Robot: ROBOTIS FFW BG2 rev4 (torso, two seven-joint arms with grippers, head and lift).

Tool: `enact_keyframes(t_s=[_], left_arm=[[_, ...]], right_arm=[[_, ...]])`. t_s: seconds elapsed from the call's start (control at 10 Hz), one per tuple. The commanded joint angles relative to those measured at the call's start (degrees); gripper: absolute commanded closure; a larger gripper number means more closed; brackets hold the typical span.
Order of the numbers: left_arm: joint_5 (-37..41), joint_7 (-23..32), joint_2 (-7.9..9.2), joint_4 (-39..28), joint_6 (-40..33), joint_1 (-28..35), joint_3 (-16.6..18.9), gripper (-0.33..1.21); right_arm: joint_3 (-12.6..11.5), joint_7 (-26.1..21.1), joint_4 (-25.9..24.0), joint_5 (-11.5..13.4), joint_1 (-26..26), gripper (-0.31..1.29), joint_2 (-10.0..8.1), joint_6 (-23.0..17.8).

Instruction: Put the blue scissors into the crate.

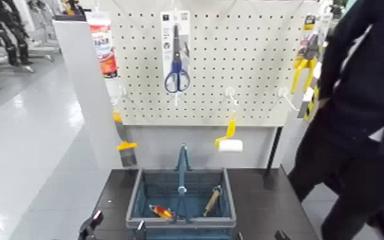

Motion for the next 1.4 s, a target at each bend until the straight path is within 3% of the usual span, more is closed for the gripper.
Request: enact_keyframes(t_s=[0.1,0.6,1.4], left_arm=[[0.0,0.0,0.10,0.0,0.1,-0.1,-0.1,0.12],[0.0,-0.4,0.27,-0.3,1.5,-0.5,-0.2,0.12],[3.5,-14.3,-0.08,-2.1,17.0,-13.7,3.7,0.16]], right_arm=[[0.1,0.0,0.0,0.1,0.0,0.15,0.00,0.0],[0.0,0.0,0.1,0.1,0.0,0.15,0.00,0.0],[0.1,0.0,0.3,0.1,-0.2,0.15,0.18,0.0]])
